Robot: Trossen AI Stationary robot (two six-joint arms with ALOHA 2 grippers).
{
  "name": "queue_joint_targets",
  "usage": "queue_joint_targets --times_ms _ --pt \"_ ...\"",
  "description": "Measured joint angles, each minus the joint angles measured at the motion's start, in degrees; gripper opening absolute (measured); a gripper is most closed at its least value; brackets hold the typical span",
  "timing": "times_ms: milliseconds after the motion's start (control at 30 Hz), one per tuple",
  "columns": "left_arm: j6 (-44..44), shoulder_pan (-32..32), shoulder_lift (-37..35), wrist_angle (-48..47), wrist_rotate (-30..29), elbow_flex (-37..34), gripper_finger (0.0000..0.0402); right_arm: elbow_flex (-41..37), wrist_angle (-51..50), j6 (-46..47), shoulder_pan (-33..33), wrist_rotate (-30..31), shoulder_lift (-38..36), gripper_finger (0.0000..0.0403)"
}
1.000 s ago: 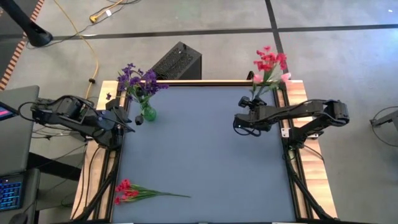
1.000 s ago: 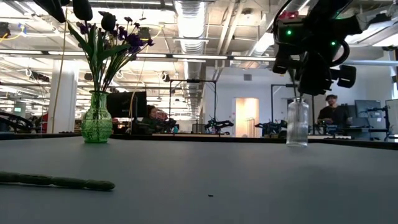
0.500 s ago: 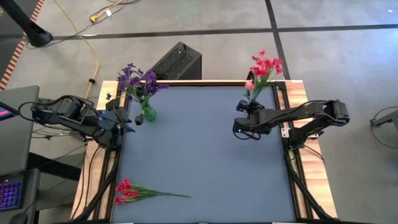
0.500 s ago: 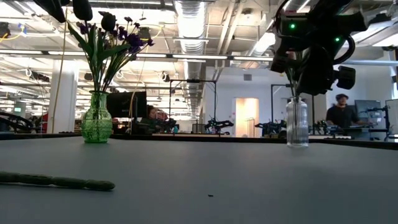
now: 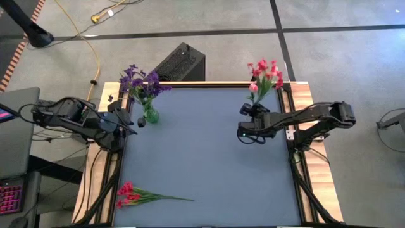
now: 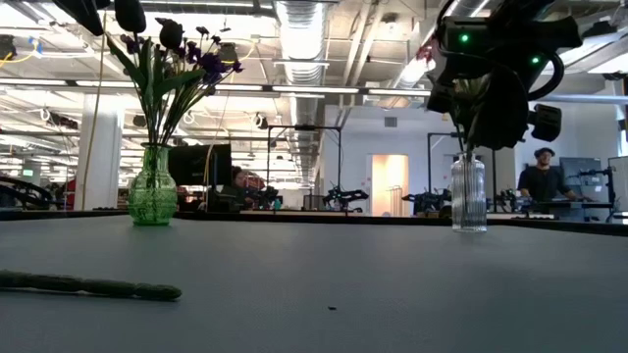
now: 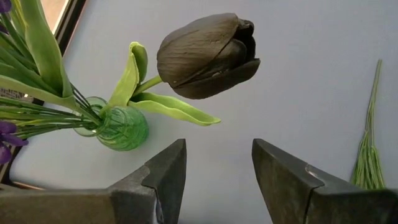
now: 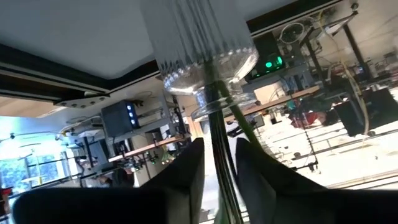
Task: Sort flowers into vase by color
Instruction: Put the right red flowers into the transparent vase, then put the red flowers into the transparent vase
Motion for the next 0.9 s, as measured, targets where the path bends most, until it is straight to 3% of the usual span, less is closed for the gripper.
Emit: queue_joint_targets --times_ms 433,633,900 --pt "0.83 -0.01 -0.01 0.00 0.13 0.00 0.0171 0.02 -1.15 10.56 11.02 2.33 -0.02 0.0196" --pt "0.54 0.00 0.00 0.00 0.77 0.00 0.0171 0.02 -2.20 20.21 17.35 2.64 -0.04 0.0205" --pt "-2.35 0.00 0.00 0.00 5.82 0.00 0.0171 0.02 -1.29 37.12 26.61 2.66 -0.06 0.0205"
